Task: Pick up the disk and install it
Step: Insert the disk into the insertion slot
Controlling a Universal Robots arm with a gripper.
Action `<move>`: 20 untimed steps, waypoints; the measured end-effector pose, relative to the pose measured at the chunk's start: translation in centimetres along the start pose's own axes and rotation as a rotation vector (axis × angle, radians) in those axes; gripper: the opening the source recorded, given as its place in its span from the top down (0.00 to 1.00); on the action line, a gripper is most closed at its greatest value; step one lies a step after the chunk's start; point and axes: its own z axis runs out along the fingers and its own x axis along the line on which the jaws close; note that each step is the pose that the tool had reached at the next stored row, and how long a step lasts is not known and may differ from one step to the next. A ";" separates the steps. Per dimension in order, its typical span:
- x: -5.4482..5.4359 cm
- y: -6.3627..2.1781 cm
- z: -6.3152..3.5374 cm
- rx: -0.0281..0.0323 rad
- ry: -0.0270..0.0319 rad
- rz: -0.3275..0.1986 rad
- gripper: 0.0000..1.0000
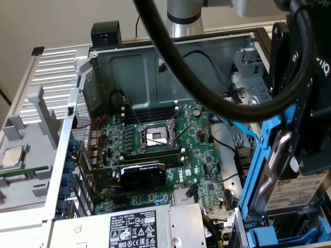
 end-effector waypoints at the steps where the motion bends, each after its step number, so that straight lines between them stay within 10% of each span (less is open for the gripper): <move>1: 0.0 0.02 0.04 0.0004 -0.0001 0.000 0.63; 12: 0.0 0.70 0.11 0.0200 -0.0013 -0.001 0.63; 20: 0.0 0.70 0.10 0.0217 -0.0020 0.000 0.63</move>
